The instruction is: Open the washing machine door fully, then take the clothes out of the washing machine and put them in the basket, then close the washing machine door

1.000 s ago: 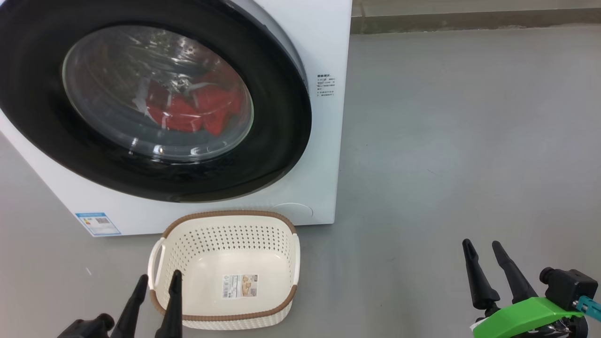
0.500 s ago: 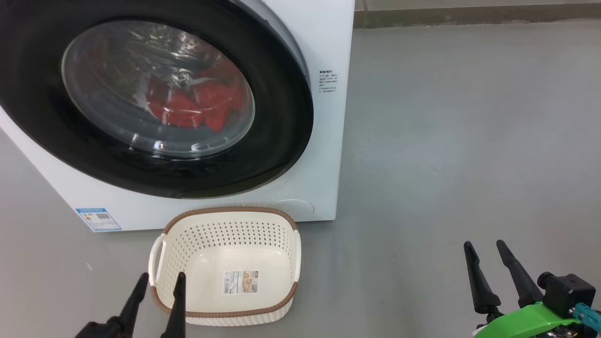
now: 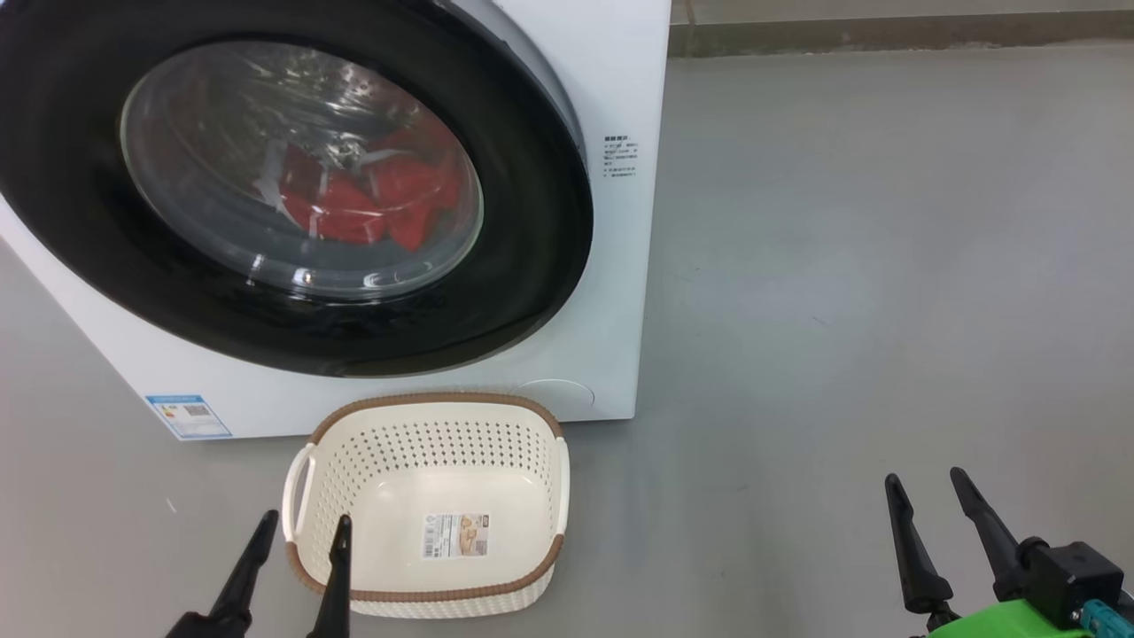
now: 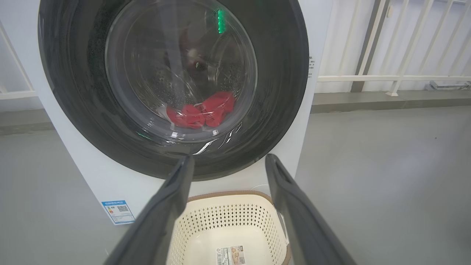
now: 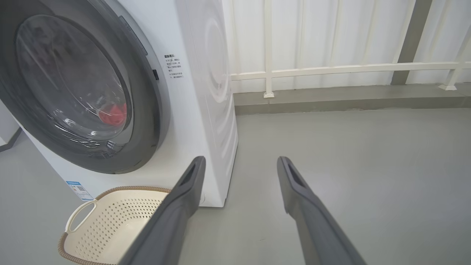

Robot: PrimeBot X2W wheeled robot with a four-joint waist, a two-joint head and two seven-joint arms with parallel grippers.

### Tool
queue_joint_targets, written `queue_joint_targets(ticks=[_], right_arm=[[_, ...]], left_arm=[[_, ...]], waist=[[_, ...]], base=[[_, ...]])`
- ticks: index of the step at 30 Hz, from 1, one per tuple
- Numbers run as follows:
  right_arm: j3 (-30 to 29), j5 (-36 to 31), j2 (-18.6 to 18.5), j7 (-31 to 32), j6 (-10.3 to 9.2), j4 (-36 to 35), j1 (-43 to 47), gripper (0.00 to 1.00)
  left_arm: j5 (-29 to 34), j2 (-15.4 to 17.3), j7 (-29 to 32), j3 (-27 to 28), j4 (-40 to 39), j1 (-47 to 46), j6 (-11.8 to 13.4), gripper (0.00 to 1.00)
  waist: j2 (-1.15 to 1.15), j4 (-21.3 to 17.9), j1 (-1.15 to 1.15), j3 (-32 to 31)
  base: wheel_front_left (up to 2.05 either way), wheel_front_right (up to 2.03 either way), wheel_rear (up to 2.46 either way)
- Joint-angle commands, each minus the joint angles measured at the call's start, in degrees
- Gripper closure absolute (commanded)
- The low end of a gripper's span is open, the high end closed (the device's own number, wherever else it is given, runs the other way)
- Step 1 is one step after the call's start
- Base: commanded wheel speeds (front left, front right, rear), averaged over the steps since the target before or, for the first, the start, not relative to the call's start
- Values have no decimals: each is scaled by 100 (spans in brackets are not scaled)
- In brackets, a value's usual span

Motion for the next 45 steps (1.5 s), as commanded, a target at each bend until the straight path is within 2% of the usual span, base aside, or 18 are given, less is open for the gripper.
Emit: queue_joint_targets(ticks=[1,19,20,21,22,23,31,38,42,45], right_arm=[[78,-156,-75,-98,37,-157,-75,0],[23,-15,-27,-105,37,-204,-39,0],[31,14,-25,-105,37,-211,-47,18],[47,44,-23,-105,37,-215,-61,58],[74,79,-22,-105,37,-225,-83,93],[102,108,-24,-105,37,-248,-115,100],[339,625,-59,-105,37,-493,-553,100],[516,1058,-177,-105,37,-437,-1248,100],[638,1828,-214,-105,37,-75,-1838,100],[882,2206,-390,-105,37,175,-2266,100]], left_arm=[[185,79,-94,194,-156,-80,-26,0],[208,34,-102,227,-81,-56,-67,0],[208,33,-102,228,-82,-54,-68,0],[208,31,-102,228,-81,-53,-69,0],[209,30,-102,225,-79,-52,-71,0],[209,28,-102,220,-79,-52,-72,0],[186,15,-102,173,-90,-119,-78,0],[156,5,-102,90,-99,-219,-82,0],[141,0,-102,51,-120,-314,-84,0],[121,-1,-102,27,-130,-399,-85,0]], waist=[[0,7,0,-12],[0,43,0,-45],[0,43,0,-43],[0,43,0,-42],[0,43,0,-39],[0,41,0,-33],[0,62,0,72],[0,186,0,233],[0,302,0,404],[0,386,0,526]], base=[[0,0,0],[0,0,0],[0,0,0],[0,0,0],[0,0,0],[0,0,0],[0,0,0],[0,0,0],[0,0,0],[0,0,0]])
